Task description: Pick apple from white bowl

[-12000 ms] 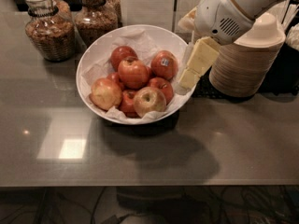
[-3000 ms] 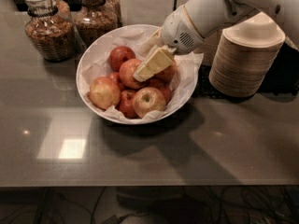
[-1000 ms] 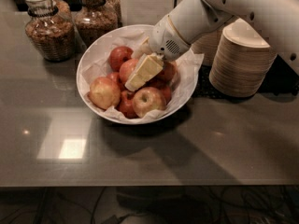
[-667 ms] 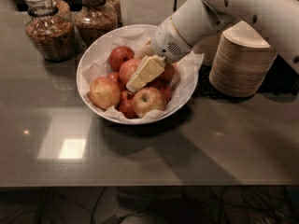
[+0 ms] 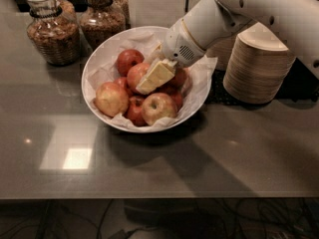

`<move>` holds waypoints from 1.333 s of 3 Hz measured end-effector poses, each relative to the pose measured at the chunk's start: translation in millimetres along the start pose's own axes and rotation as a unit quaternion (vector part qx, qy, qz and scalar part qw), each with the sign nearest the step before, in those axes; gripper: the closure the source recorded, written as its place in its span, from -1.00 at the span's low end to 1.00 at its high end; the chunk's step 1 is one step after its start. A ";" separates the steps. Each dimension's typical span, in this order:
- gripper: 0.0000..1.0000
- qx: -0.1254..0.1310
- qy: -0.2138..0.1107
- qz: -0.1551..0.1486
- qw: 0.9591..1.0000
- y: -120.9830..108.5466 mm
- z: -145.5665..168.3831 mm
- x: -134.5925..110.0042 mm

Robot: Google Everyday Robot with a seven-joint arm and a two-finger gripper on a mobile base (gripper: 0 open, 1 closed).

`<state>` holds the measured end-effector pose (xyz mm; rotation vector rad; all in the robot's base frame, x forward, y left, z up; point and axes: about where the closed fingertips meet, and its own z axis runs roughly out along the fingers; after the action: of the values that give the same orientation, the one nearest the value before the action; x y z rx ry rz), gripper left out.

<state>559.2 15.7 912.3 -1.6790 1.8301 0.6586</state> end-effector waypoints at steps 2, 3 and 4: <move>1.00 0.000 0.000 0.000 1.000 0.0 0.0 0.0; 1.00 -0.003 -0.008 0.001 1.000 -0.4 -2.0 0.7; 1.00 0.022 -0.026 -0.030 0.999 -0.3 -37.8 -23.6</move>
Offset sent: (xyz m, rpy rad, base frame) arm 0.0000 0.0000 0.0000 0.0000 0.0000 0.0001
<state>557.9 6.5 955.9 -1.6664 1.7389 0.6262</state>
